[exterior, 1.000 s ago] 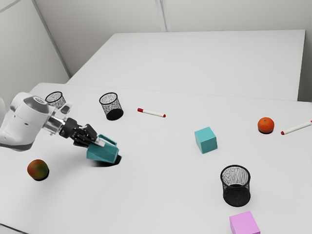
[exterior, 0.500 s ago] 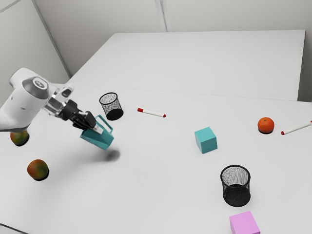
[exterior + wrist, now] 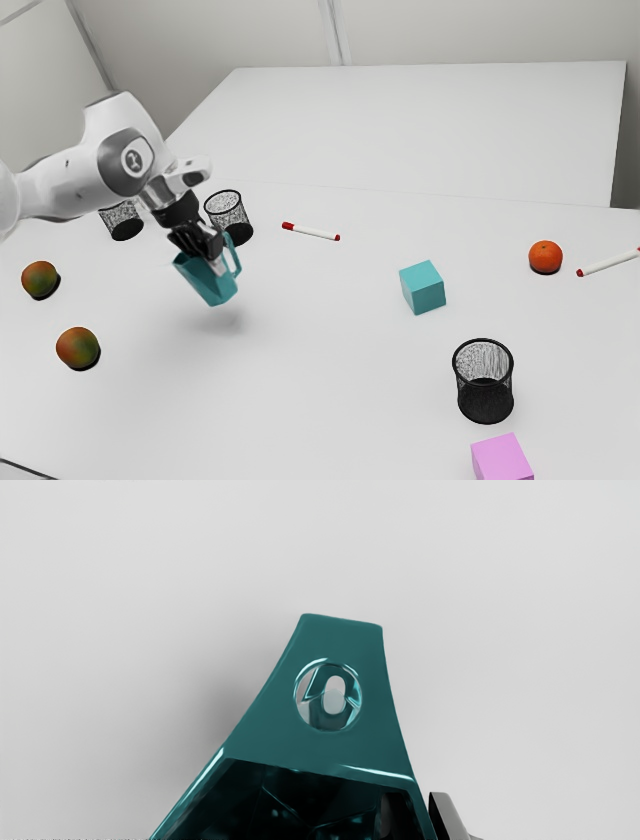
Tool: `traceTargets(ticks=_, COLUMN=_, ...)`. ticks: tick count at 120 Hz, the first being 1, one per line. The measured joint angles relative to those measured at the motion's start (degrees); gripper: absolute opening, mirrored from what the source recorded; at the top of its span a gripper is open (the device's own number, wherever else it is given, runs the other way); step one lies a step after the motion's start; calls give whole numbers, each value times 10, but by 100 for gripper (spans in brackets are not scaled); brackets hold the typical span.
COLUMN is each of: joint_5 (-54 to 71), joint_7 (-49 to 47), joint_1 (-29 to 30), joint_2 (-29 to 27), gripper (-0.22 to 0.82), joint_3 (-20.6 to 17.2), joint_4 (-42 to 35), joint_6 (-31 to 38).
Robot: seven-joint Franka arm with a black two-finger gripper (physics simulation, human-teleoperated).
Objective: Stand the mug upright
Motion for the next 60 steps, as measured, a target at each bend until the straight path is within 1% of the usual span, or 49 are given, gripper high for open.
traceTargets(ticks=11, joint_5=42, joint_7=-39, joint_1=-17, joint_2=-13, gripper=-16, joint_3=-2, joint_4=-7, joint_6=11)
traceTargets(ticks=34, joint_5=111, joint_7=-114, joint_1=-23, joint_2=-40, gripper=-17, joint_3=-17, joint_4=-48, joint_6=54)
traceTargets(ticks=60, joint_5=141, joint_7=-179, joint_1=-29, joint_2=-46, gripper=-17, joint_3=-24, joint_4=-90, joint_6=107)
